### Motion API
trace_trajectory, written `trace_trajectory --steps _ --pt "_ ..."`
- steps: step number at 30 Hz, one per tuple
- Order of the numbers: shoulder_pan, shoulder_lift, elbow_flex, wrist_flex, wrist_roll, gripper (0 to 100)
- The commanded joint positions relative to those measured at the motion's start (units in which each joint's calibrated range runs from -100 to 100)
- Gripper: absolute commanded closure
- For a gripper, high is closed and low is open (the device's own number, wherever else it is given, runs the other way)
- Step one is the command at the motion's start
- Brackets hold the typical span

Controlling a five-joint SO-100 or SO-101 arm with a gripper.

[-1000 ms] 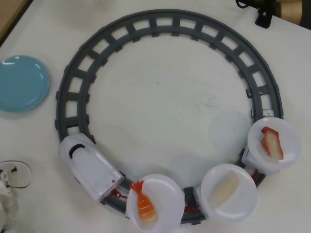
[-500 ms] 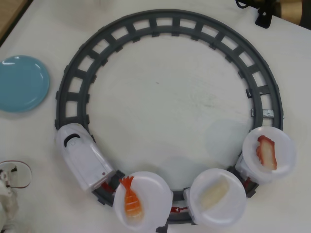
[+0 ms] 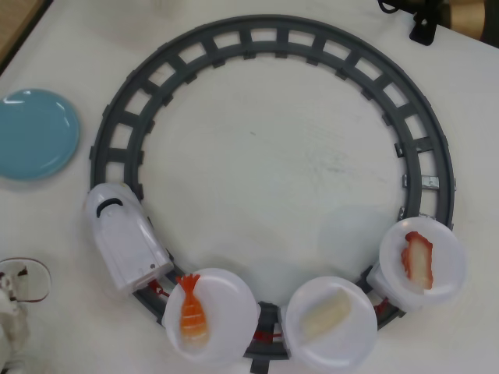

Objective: Pick up the sushi from the Shinkansen and put it on the blue dish

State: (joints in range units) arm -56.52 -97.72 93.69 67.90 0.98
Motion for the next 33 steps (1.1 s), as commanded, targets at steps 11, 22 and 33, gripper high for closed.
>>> trace_trajectory --steps 11,22,33 --pt "0.44 -0.20 -6.04 0.76 0.27 97" --pt "-0.17 -0.12 -10.01 3.48 2.99 97" --pt "-0.17 6.60 -17.58 3.06 3.10 97"
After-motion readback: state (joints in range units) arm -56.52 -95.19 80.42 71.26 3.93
